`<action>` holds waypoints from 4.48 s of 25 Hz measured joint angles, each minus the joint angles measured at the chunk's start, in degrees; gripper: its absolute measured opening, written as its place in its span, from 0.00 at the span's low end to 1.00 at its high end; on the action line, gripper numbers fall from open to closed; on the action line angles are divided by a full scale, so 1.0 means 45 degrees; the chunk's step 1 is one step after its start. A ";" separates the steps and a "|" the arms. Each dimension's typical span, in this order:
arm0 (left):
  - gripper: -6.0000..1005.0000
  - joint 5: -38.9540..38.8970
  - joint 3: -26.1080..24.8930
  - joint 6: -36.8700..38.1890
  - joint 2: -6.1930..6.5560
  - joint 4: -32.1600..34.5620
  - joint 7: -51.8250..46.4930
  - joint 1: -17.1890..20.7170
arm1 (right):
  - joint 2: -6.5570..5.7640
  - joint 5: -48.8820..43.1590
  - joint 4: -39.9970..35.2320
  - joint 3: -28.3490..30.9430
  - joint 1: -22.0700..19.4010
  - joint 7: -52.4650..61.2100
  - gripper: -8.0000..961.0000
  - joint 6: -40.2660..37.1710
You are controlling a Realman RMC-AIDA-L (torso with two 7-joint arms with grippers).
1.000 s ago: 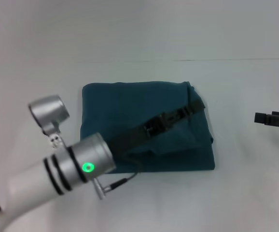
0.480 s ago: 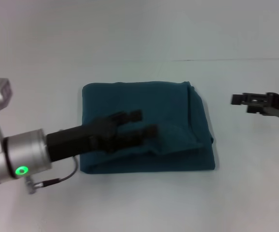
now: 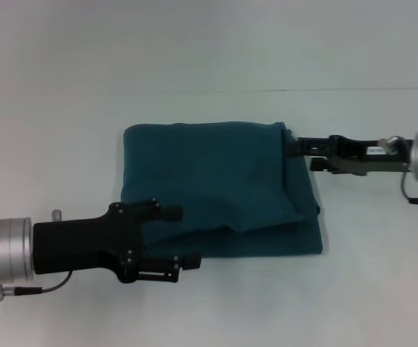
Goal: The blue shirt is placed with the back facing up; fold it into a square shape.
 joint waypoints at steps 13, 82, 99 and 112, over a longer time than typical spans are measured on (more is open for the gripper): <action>0.93 0.0270 0.0006 -0.0304 0.0016 0.0110 0.0453 -0.0090 | 0.0083 0.0000 0.0255 -0.0640 0.0036 0.0688 0.95 0.0862; 0.93 0.0216 -0.0456 -0.0359 0.0007 0.0091 0.0187 -0.0004 | 0.1027 0.3021 -0.0462 -0.0946 -0.1196 -0.3134 0.05 0.0175; 0.93 0.0216 -0.0449 -0.0356 -0.0072 0.0091 -0.0275 -0.0089 | 0.0591 0.2813 -0.0612 -0.1036 -0.1778 -0.2752 0.05 0.0233; 0.93 0.0216 -0.0397 -0.0445 -0.0090 0.0091 -0.0465 -0.0246 | 0.0510 0.2787 -0.0515 -0.1054 -0.2033 -0.2754 0.06 0.0867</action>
